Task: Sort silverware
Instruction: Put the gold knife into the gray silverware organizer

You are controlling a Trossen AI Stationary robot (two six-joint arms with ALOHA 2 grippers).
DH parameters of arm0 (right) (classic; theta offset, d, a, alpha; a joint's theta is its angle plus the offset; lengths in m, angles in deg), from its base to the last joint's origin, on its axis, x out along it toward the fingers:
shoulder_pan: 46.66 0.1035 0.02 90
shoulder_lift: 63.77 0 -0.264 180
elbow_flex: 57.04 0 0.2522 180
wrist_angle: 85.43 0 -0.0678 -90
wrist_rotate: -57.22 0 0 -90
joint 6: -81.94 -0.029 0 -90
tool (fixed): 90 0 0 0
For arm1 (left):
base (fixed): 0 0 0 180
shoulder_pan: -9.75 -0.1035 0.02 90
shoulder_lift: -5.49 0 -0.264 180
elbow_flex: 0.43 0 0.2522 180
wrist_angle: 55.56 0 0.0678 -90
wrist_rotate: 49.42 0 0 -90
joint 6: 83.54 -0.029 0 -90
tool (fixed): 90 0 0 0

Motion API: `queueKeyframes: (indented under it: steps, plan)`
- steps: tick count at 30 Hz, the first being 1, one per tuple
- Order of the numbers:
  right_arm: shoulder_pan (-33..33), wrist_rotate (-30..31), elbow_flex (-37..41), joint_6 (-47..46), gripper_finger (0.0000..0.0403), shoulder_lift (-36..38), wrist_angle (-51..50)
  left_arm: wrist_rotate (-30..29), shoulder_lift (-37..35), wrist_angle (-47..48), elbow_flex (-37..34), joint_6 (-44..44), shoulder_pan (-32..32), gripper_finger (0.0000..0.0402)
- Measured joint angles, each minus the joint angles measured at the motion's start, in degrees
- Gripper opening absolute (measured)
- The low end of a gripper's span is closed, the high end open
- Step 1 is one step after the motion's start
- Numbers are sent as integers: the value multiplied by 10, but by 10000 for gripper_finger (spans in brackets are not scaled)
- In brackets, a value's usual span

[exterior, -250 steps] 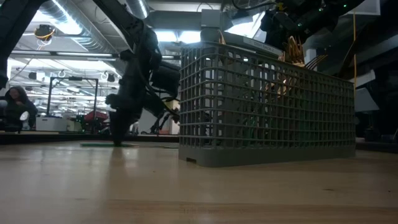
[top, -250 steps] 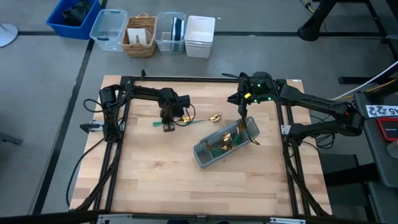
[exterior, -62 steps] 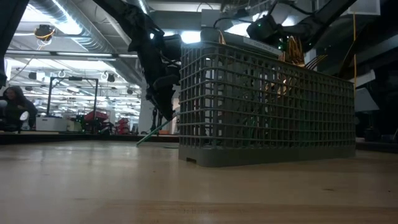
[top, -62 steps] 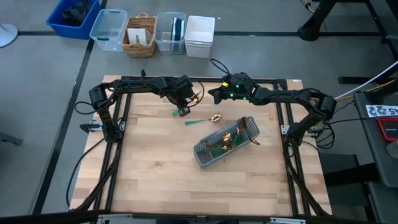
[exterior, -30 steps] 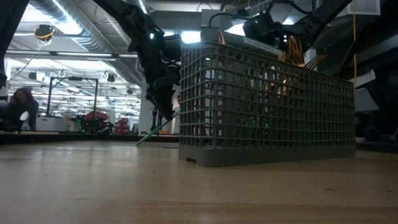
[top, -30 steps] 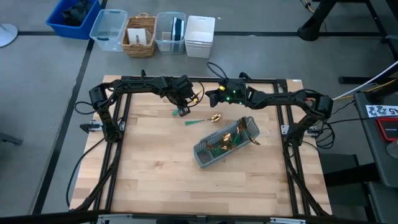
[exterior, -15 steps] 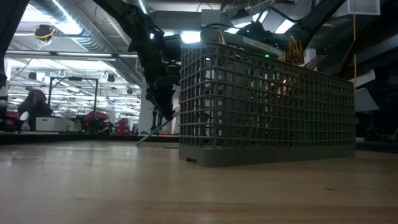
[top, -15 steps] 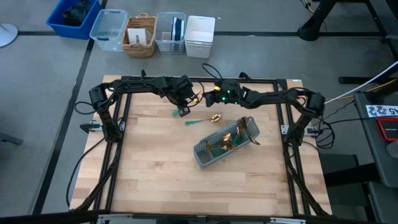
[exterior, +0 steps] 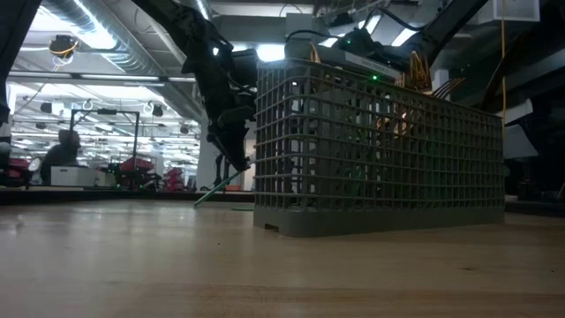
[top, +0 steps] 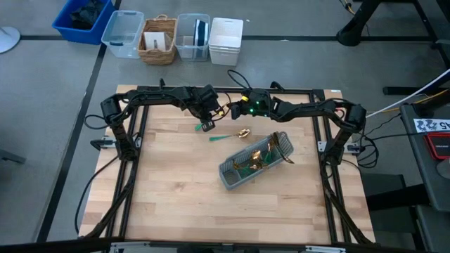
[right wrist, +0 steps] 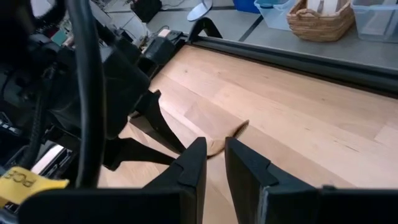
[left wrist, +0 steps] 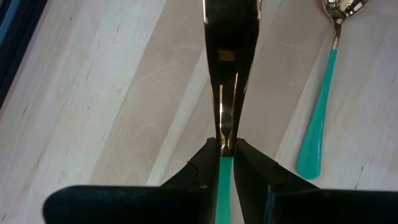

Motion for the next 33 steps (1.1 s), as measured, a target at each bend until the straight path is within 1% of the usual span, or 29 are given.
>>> queueKeyframes:
  steps: [6, 13, 18, 20, 25, 33]
  plan:
    - [0, 7, 0, 0, 63, 0, 0, 0, 0, 0, 0, 0, 0, 33]
    - [0, -34, 0, 0, 63, 0, -18, 0, 0, 0, 0, 0, 0, 33]
    - [0, -45, 0, 0, 63, 0, -19, 0, 0, 1, 0, 0, 0, 33]
    - [0, -42, 0, 1, 63, 0, -24, 0, 0, 1, 0, 0, 0, 33]
    - [0, -4, 1, 2, 63, 0, -48, 0, 0, 1, 0, 0, 0, 33]
    - [0, 1, 1, 2, 63, 0, -25, 0, 0, 1, 0, 0, 0, 33]
